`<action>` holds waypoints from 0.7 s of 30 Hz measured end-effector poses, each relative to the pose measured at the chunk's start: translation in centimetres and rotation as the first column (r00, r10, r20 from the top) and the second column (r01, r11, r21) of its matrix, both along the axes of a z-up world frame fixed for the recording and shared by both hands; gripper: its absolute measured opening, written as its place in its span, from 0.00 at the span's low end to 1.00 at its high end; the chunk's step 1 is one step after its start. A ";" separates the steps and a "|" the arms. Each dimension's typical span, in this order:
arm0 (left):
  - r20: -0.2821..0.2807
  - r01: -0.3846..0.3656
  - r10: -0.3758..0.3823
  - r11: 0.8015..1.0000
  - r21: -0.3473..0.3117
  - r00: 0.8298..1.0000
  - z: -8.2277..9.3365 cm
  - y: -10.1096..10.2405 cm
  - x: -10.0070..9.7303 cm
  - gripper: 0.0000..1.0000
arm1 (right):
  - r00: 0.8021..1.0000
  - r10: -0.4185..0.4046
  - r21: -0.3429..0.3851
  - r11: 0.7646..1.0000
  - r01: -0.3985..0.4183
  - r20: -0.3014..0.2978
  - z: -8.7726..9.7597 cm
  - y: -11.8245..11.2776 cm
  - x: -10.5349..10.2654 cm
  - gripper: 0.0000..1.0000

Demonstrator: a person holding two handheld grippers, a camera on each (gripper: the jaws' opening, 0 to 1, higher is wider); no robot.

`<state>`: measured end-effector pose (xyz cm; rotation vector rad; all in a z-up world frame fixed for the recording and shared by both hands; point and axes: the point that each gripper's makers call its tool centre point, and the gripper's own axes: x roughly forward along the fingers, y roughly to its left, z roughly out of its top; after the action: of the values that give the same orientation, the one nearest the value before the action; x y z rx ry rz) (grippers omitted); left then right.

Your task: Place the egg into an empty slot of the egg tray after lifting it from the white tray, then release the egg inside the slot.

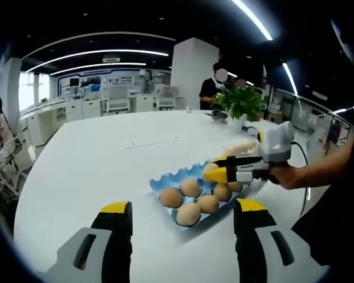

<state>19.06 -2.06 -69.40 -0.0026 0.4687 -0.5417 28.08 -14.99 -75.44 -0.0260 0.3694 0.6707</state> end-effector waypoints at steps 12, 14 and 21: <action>-0.001 -0.003 0.003 1.000 -0.003 1.000 0.0 0.1 -0.1 0.70 | 0.999 -0.008 0.000 1.000 0.008 -0.032 -0.6 0.3 0.1 0.27; -0.002 -0.003 0.003 1.000 -0.003 1.000 0.0 0.0 -0.1 0.70 | 0.999 -0.015 -0.006 1.000 0.015 -0.035 -0.7 0.1 0.1 0.27; -0.003 0.000 0.000 1.000 -0.007 1.000 0.0 -0.1 -0.2 0.70 | 0.999 -0.012 -0.035 0.999 0.011 -0.033 -0.9 -0.2 0.1 0.27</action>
<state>18.88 -2.17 -69.44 -0.0101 0.4701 -0.5434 28.13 -15.16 -76.38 -0.0456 0.4132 0.6539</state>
